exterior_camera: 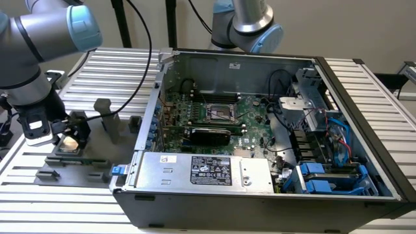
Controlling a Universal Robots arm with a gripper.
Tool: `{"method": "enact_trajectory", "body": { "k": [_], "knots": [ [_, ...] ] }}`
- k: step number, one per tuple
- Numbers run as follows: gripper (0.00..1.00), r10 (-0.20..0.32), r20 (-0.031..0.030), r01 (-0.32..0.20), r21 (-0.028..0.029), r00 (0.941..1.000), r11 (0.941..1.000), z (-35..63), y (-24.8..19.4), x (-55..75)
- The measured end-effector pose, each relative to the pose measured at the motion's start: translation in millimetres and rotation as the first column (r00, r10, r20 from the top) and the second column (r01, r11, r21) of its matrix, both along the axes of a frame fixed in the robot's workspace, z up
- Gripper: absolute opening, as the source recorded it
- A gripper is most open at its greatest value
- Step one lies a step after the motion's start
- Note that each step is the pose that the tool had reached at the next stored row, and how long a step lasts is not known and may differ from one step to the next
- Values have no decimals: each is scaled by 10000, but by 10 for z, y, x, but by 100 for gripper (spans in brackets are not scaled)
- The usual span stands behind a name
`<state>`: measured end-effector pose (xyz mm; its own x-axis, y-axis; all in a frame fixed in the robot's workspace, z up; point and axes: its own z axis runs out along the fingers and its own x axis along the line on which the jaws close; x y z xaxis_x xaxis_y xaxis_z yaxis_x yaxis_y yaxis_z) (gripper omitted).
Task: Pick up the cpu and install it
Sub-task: 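Pick up the cpu and move it towards the insertion slot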
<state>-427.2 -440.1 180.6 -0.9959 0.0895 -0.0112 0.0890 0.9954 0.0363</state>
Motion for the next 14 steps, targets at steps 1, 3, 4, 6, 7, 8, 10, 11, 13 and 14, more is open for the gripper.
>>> {"method": "enact_trajectory", "body": {
  "k": [1,3,4,6,7,8,10,11,13,14],
  "knots": [
    [76,0,1,0,-11,10000,10000,2,2,0],
    [76,1,2,-1,-28,10000,10000,4,4,0],
    [76,1,2,-1,-32,10000,10000,4,5,1],
    [76,1,1,-1,-35,10000,10000,11,6,1],
    [76,1,1,-1,-34,10000,10000,13,7,1],
    [76,0,3,0,-33,10000,10000,13,7,1],
    [76,1,2,-1,-34,10000,10000,15,7,0],
    [76,1,1,-1,-35,10000,10000,17,7,0],
    [76,2,8,-2,-35,10000,10000,23,6,1],
    [76,4,17,-4,-34,10000,10000,22,6,1]
  ]
}}
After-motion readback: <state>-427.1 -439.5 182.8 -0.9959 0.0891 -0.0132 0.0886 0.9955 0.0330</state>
